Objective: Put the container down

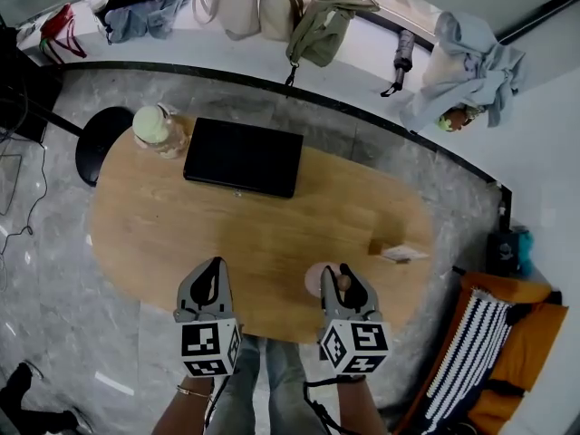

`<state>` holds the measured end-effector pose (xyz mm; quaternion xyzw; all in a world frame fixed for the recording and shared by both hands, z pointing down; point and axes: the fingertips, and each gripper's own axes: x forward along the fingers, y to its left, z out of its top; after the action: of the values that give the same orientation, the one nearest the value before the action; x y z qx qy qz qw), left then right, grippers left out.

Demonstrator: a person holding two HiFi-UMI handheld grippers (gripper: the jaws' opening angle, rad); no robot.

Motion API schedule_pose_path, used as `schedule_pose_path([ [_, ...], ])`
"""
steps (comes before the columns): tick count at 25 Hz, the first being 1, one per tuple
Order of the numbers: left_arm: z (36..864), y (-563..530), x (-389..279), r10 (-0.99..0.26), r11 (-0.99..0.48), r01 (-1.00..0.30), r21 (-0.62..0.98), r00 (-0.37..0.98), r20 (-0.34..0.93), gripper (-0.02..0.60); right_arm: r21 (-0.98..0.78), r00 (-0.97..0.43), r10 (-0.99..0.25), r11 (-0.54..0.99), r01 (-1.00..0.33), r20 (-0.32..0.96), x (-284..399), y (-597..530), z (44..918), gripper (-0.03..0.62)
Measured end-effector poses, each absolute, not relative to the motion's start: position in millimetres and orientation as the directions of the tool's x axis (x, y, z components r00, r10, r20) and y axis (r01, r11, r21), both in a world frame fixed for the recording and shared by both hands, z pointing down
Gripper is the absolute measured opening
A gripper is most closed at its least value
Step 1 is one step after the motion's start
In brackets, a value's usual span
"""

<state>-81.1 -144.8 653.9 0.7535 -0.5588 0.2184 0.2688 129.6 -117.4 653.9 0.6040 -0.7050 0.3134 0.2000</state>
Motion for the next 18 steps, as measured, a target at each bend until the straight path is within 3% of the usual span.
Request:
schedule_pose_path([
  [18, 673.8, -158.3, -77.4, -0.706, -0.207, -0.963, 0.17, 0.267, 0.656, -0.003, -0.149, -0.185, -0.721, 0.114, -0.982, 0.668, 150.4, -196.2, 689.2, 0.126],
])
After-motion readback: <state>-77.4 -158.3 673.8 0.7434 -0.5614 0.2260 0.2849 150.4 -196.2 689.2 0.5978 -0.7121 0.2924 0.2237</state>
